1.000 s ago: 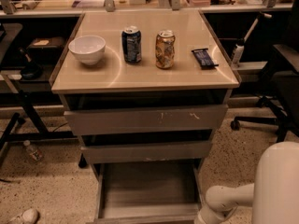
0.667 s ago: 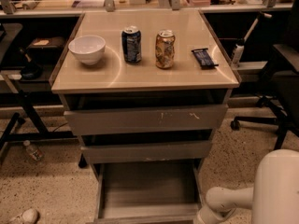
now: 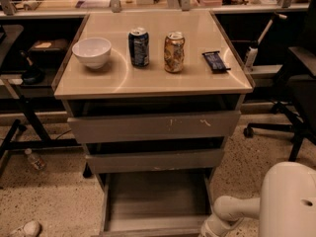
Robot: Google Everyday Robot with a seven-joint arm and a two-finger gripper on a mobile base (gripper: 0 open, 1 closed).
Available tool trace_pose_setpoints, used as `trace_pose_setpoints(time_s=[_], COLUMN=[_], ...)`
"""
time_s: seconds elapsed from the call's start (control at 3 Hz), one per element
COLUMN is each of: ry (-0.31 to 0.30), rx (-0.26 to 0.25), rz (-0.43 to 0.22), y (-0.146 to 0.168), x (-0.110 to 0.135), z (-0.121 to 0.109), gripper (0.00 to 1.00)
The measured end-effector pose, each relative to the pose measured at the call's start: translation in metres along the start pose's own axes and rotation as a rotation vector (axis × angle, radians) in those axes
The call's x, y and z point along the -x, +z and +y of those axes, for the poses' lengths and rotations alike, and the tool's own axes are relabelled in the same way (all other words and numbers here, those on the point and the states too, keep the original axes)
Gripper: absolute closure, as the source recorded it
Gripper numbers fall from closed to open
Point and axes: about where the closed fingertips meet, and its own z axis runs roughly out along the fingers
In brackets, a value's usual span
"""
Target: Close bottom drawer
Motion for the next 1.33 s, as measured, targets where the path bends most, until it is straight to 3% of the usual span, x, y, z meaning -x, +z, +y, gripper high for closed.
trace_pose_setpoints(time_s=[0.67, 1.33], ry=[-0.026, -0.026], rx=[-0.03, -0.03], rz=[-0.014, -0.014], y=[0.0038, 0.0039], x=[0.0177, 0.0177], z=[-0.011, -0.011], gripper=[1.0, 0.57])
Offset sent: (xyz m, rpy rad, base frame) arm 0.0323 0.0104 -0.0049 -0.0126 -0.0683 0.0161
